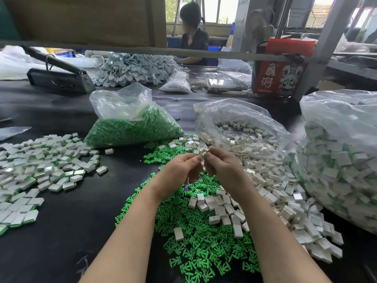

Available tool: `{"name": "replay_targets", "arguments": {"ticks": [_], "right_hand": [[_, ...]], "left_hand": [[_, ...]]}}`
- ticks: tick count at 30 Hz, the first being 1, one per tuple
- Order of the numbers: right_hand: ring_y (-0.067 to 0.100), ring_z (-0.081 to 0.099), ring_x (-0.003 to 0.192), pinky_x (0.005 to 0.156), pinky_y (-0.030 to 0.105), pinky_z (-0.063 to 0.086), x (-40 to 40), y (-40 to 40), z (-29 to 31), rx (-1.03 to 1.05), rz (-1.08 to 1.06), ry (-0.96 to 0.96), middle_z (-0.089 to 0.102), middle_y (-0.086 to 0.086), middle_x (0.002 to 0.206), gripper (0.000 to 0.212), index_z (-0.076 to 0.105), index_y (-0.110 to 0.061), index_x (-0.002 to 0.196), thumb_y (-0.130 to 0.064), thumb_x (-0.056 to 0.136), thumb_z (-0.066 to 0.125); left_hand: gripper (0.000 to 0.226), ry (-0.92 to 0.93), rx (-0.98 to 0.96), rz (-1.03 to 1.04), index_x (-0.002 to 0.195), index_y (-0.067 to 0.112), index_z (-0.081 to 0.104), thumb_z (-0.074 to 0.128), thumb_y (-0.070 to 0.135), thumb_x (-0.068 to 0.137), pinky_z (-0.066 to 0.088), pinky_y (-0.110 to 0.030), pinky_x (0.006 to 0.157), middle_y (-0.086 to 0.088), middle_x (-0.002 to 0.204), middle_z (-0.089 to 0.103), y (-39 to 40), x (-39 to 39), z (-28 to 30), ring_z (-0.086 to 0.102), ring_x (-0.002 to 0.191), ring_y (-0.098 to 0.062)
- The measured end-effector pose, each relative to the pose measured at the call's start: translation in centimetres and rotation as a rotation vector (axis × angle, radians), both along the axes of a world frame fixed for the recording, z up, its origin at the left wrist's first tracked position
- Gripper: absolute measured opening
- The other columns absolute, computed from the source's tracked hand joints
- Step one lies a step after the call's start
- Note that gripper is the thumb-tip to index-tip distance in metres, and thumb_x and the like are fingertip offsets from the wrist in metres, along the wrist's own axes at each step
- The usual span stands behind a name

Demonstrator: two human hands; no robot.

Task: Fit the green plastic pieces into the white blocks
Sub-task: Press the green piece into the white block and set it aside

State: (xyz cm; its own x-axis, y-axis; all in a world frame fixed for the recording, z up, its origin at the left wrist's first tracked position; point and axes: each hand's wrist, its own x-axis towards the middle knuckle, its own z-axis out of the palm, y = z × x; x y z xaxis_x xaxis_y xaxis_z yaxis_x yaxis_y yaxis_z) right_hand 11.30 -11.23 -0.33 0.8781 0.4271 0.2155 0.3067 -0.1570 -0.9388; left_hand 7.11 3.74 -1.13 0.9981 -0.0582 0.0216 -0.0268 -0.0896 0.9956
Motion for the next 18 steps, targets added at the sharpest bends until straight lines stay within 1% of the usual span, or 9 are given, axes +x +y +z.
{"name": "replay_targets", "arguments": {"ticks": [2,5,8,10,12,14,16,18], "right_hand": [[0.017,0.041,0.06,0.06,0.037,0.034,0.07,0.08,-0.17,-0.013,0.004,0.005,0.045,0.003,0.063,0.026,0.052,-0.008,0.076,-0.009,0.101,0.044],[0.018,0.039,0.06,0.061,0.039,0.033,0.23,0.16,-0.46,-0.045,0.001,-0.021,0.045,0.002,0.062,0.03,0.051,-0.01,0.075,-0.013,0.103,0.041],[0.015,0.037,0.056,0.057,0.035,0.031,0.29,0.29,-0.73,-0.069,0.002,-0.04,0.043,0.0,0.06,0.034,0.05,-0.013,0.071,-0.015,0.103,0.04],[0.014,0.036,0.054,0.056,0.033,0.03,0.35,0.28,-0.77,-0.083,0.005,-0.055,0.042,-0.003,0.059,0.037,0.047,-0.015,0.067,-0.014,0.103,0.041],[0.014,0.035,0.054,0.057,0.034,0.03,0.39,0.24,-0.79,-0.086,0.02,-0.054,0.041,-0.004,0.057,0.04,0.045,-0.018,0.063,-0.012,0.102,0.041],[0.01,0.036,0.052,0.055,0.032,0.03,0.39,0.26,-0.84,-0.068,0.041,-0.036,0.042,-0.009,0.054,0.042,0.044,-0.019,0.062,-0.012,0.103,0.039],[0.004,0.037,0.048,0.053,0.026,0.03,0.34,0.35,-0.9,-0.047,0.068,-0.018,0.043,-0.014,0.048,0.043,0.043,-0.021,0.062,-0.015,0.104,0.037],[0.003,0.037,0.047,0.053,0.026,0.031,0.36,0.38,-1.06,-0.044,0.079,-0.014,0.043,-0.015,0.047,0.044,0.043,-0.023,0.062,-0.016,0.105,0.037]], "left_hand": [[0.029,0.0,0.007,-0.015,0.081,0.013,0.057,0.041,0.021,0.104,0.04,-0.022,0.05,0.003,0.063,0.053,-0.27,-0.11,0.06,0.048,0.052,-0.007],[0.028,-0.015,0.011,-0.005,0.082,0.015,0.056,0.04,0.019,0.105,0.039,-0.023,0.056,0.005,0.065,0.049,-0.57,-0.12,0.03,0.045,0.057,-0.006],[0.028,-0.025,-0.007,0.002,0.083,0.016,0.057,0.04,0.018,0.105,0.041,-0.017,0.06,0.008,0.066,0.05,-0.62,-0.04,-0.13,0.046,0.063,-0.006],[0.029,-0.025,0.003,-0.003,0.082,0.017,0.057,0.039,0.017,0.105,0.042,-0.014,0.059,0.011,0.063,0.05,-0.57,0.03,-0.26,0.046,0.06,-0.004],[0.026,-0.022,0.017,-0.005,0.083,0.014,0.055,0.04,0.017,0.105,0.041,-0.015,0.058,0.008,0.064,0.046,-0.42,0.14,-0.4,0.044,0.06,-0.006],[0.023,-0.029,0.029,-0.013,0.087,0.011,0.054,0.04,0.018,0.104,0.038,-0.015,0.057,0.007,0.065,0.043,-0.26,0.19,-0.53,0.04,0.059,-0.008],[0.021,-0.042,0.036,-0.03,0.091,0.007,0.052,0.04,0.018,0.104,0.033,-0.02,0.059,0.005,0.066,0.04,-0.18,0.24,-0.55,0.036,0.061,-0.009],[0.019,-0.053,0.038,-0.046,0.094,0.008,0.052,0.041,0.021,0.102,0.03,-0.023,0.058,0.006,0.065,0.038,-0.19,0.24,-0.5,0.033,0.06,-0.009]]}}
